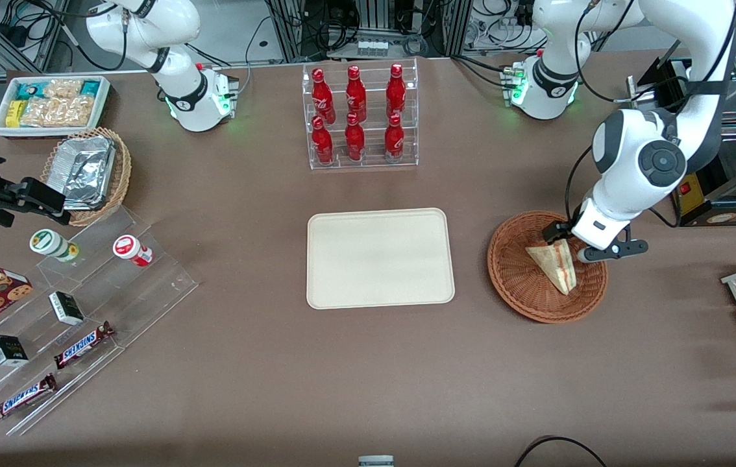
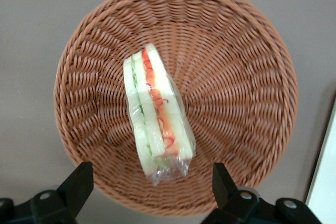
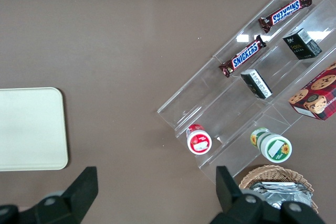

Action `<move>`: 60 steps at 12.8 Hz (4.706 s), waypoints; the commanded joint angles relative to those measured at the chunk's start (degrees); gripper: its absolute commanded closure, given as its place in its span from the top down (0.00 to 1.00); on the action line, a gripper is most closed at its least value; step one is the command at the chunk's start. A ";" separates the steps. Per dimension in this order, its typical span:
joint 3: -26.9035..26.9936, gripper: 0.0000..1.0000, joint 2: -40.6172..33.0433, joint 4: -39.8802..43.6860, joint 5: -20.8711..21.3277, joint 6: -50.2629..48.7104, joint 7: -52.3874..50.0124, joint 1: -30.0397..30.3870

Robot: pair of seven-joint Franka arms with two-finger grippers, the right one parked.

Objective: Place sandwich from basket to tray
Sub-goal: 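Lower the open left gripper around the sandwich and close it, then lift the sandwich out of the basket with the left gripper, then carry the sandwich over the cream tray with the left gripper, then lower the sandwich onto the tray and open the left gripper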

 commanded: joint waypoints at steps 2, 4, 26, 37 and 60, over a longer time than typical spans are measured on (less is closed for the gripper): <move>-0.15 1.00 1.04 -3.08 0.03 5.96 -16.41 -0.51; -0.15 1.00 1.92 -2.73 -0.32 6.13 -20.46 -0.51; -2.70 0.04 13.33 26.70 -0.15 -28.58 -10.38 -6.38; -2.70 0.06 23.88 35.94 0.03 -19.03 -23.80 -24.31; -2.26 1.00 35.94 47.72 5.83 -13.55 -45.19 -37.42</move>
